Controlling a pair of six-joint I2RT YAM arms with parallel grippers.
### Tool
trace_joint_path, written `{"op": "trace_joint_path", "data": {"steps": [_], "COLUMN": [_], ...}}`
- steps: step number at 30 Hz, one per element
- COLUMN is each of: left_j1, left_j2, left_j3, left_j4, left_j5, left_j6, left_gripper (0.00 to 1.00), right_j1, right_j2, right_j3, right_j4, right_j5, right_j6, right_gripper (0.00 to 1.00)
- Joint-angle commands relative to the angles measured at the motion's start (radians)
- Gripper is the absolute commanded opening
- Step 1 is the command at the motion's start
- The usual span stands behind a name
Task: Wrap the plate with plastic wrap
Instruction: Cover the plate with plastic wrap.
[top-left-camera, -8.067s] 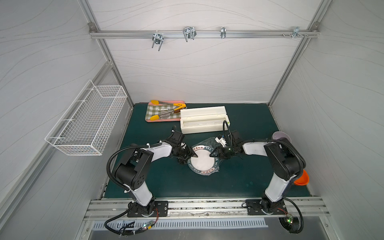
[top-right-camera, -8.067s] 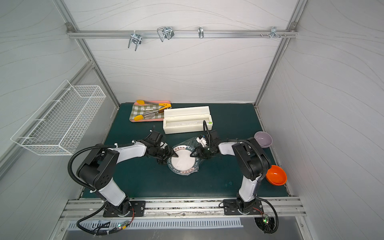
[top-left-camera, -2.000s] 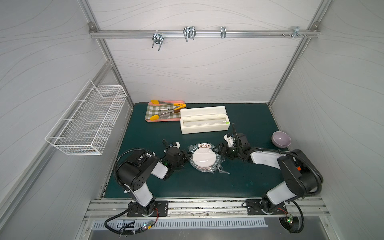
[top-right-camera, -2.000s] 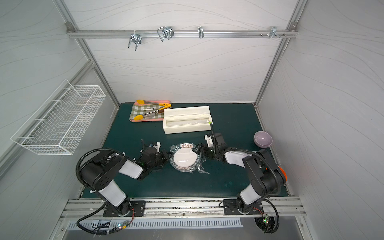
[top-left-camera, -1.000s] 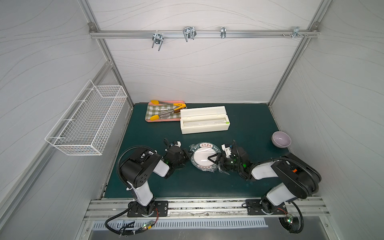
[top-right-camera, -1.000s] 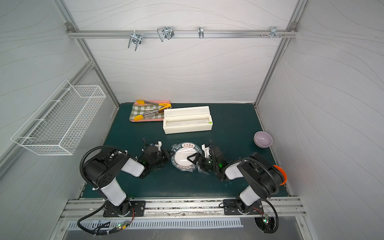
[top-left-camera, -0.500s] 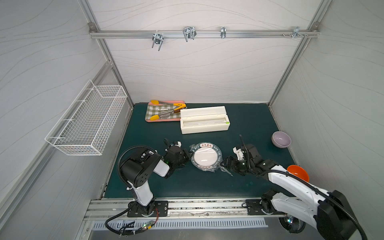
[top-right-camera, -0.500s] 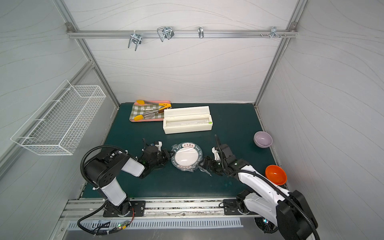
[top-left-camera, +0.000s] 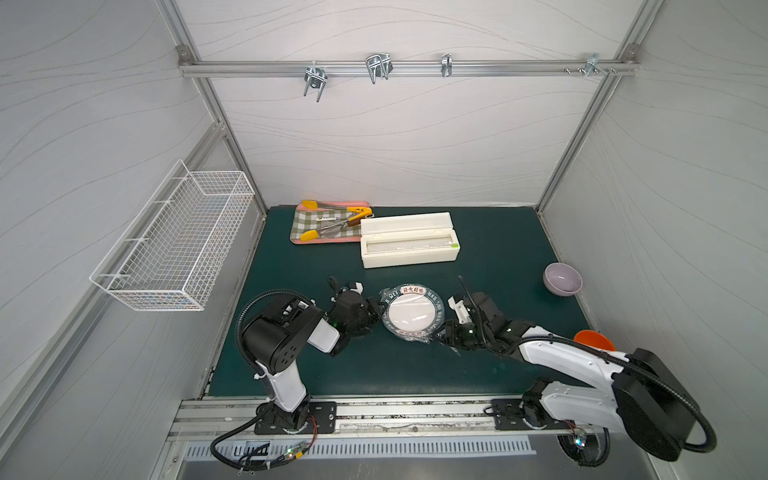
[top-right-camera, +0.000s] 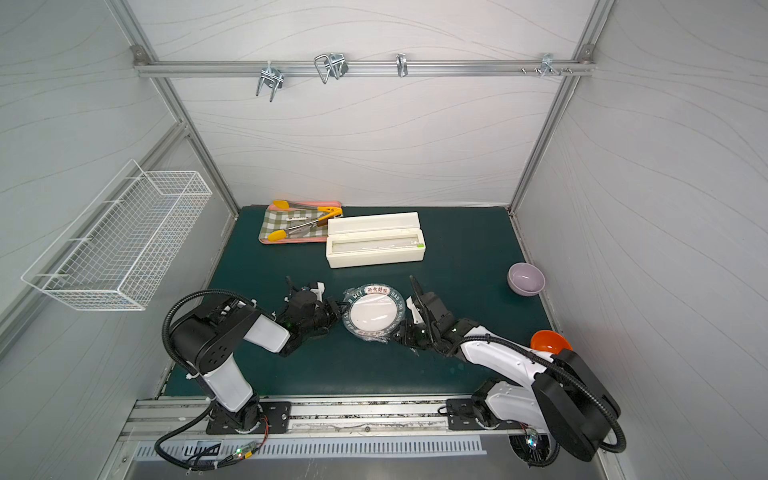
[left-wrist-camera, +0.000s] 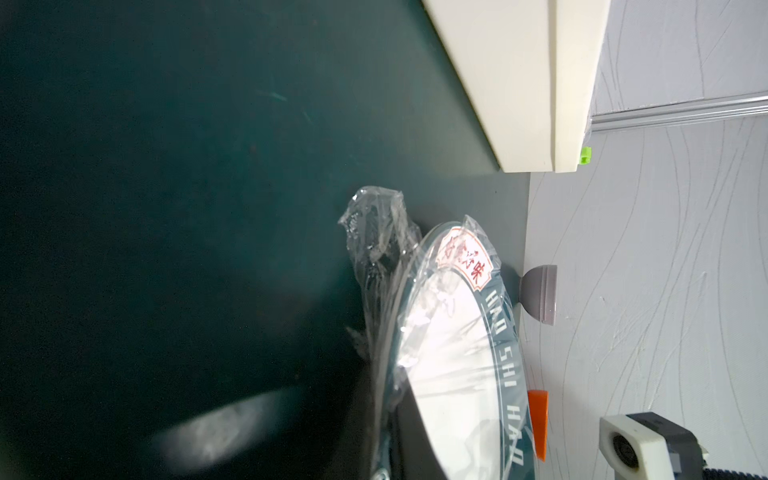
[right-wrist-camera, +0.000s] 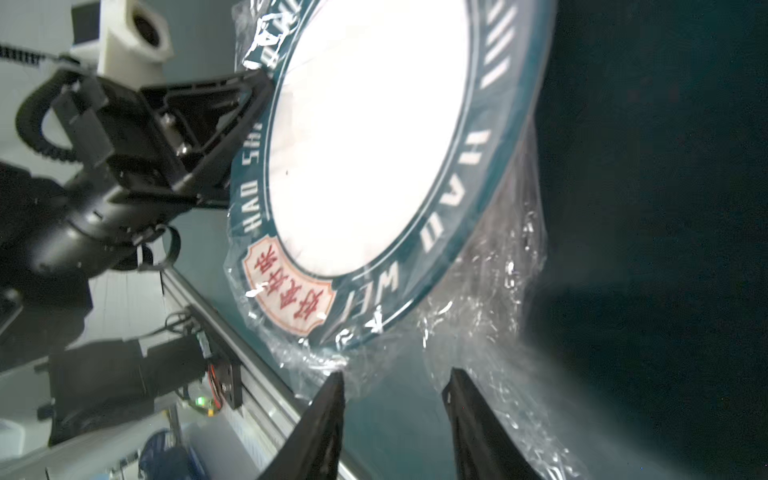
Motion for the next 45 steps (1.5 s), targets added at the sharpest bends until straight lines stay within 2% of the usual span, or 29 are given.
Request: {"op": "trace_joint_path", "data": {"steps": [1,5,8,10,11,13,17,19,20,22,26,28,31,33,36,38,40,45], "left_j1": [0.004,-0.002,-0.005,-0.006,-0.007,-0.007,-0.011,-0.010,-0.011,-0.010,-0.011,-0.010,-0.010,-0.011,-0.009,-0.011,-0.010,-0.010], "left_j2": [0.014,0.005,0.013,0.016,0.015,0.015,0.011,0.004,0.000,-0.011,-0.013,-0.013,-0.012,-0.009,-0.013,-0.014,-0.009,-0.005], "left_j3": [0.021,0.017,0.017,0.017,0.015,0.014,0.015,0.014,0.014,0.017,0.023,0.021,0.023,0.023,0.022,0.024,0.024,0.029], "left_j4": [0.010,0.002,0.007,0.012,0.010,0.013,0.009,0.004,-0.004,-0.026,-0.030,-0.031,-0.039,-0.041,-0.048,-0.050,-0.050,-0.044], "left_j5": [-0.028,-0.034,-0.030,-0.027,-0.027,-0.025,-0.021,-0.025,-0.027,-0.044,-0.043,-0.046,-0.046,-0.042,-0.042,-0.039,-0.038,-0.029], "left_j6": [-0.013,-0.009,-0.012,-0.014,-0.013,-0.015,-0.012,-0.014,-0.014,-0.008,-0.006,-0.006,-0.004,-0.001,0.006,0.008,0.009,0.006], "left_gripper": [0.00,0.00,0.00,0.00,0.00,0.00,0.00,0.00,0.00,0.00,0.00,0.00,0.00,0.00,0.00,0.00,0.00,0.00], "right_j1": [0.004,0.004,0.008,0.030,0.043,0.061,0.075,0.078,0.080,0.086,0.085,0.084,0.069,0.060,0.052,0.055,0.060,0.072], "right_j2": [-0.052,-0.010,0.106,0.162,0.189,0.245,0.390,0.416,0.398,0.294,-0.001,-0.139,-0.303,-0.357,-0.334,-0.264,-0.165,0.029], "right_j3": [-0.082,-0.154,-0.169,-0.158,-0.133,-0.100,-0.099,-0.121,-0.139,-0.167,-0.160,-0.150,-0.145,-0.151,-0.137,-0.113,-0.085,-0.050], "right_j4": [0.123,0.384,0.622,0.706,0.688,0.680,0.815,0.876,0.866,0.707,0.236,0.056,-0.120,-0.127,-0.015,0.076,0.195,0.391], "right_j5": [0.047,-0.036,-0.083,-0.077,-0.067,-0.046,-0.068,-0.083,-0.074,-0.034,0.042,0.077,0.098,0.065,0.002,-0.027,-0.059,-0.064], "right_j6": [-0.025,0.021,0.075,0.076,0.064,0.025,-0.006,0.027,0.034,0.006,-0.061,-0.089,-0.099,-0.090,-0.056,-0.048,-0.041,-0.004], "right_gripper": [0.41,0.45,0.54,0.59,0.59,0.56,0.36,0.33,0.34,0.39,0.61,0.68,0.71,0.72,0.64,0.57,0.45,0.33]}}
